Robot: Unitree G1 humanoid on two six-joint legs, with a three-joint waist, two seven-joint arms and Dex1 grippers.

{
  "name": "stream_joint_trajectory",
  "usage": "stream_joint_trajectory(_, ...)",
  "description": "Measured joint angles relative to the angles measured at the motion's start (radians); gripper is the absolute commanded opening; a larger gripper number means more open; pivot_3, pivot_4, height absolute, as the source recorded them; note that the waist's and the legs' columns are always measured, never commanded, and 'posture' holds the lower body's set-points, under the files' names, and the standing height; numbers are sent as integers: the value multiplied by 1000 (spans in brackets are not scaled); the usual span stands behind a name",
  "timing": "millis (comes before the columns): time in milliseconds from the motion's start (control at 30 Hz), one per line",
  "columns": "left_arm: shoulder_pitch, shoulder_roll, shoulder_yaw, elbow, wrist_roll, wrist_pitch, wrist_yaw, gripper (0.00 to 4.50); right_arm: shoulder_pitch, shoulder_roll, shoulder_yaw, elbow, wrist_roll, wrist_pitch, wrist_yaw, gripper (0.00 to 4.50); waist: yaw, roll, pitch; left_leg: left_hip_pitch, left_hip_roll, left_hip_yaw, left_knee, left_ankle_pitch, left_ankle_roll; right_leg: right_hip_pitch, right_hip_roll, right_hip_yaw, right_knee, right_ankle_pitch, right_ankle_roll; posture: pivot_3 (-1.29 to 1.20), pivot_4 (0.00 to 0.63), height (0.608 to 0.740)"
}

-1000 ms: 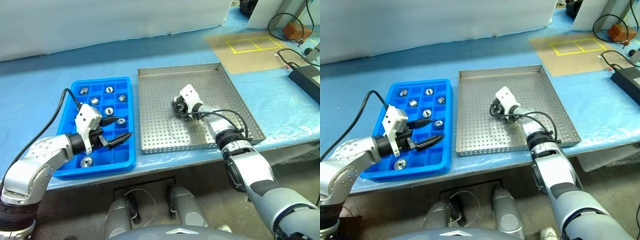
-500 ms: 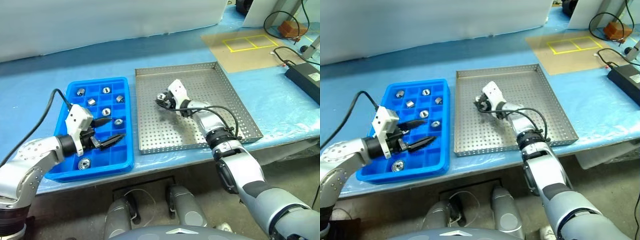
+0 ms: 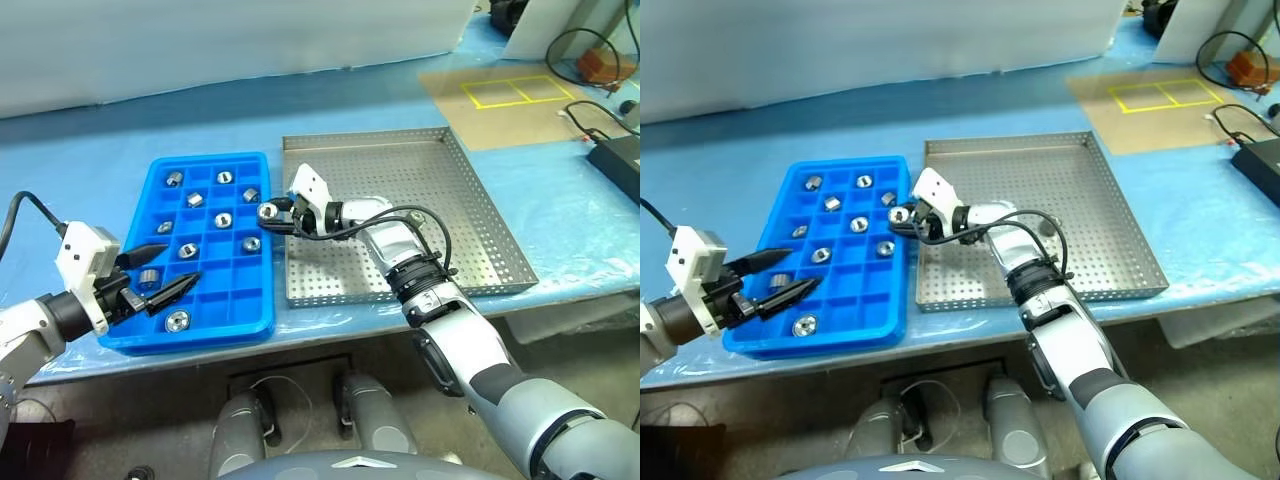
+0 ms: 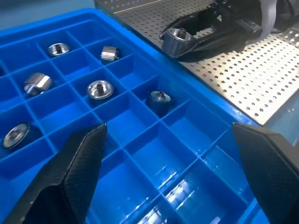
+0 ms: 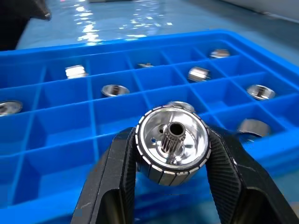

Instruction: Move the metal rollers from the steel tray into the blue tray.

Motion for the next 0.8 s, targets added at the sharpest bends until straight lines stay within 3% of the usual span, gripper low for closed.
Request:
stream_joint_trajectory(233,99,-20,57,-53,-40,15,20,4500,83,-154,74,-188,55,91,306,1686,90,0,0,4,0,1,-3,0,0,3,0,1,-2,0,0,-266,150,740)
stream_joint_trajectory(367,104,-24,50,-73,-49,15,34,4500,129,-215,118,-263,83,145,422,1686,103,-1,0,8,0,2,-5,1,-3,4,0,2,-1,-3,6,-270,150,740)
stream_joint_trajectory(633,83,-28,-33,-105,-74,18,61,4500,144,-216,141,-382,119,275,435,1686,103,-1,-1,11,0,1,-10,5,-8,3,1,2,-1,-4,7,-273,150,740)
stream_joint_trajectory(800,95,-25,-41,-110,-111,33,62,4500,117,-158,136,-420,158,389,373,1686,100,-1,-1,9,0,1,-11,5,-9,1,2,2,-1,-3,5,-256,150,740)
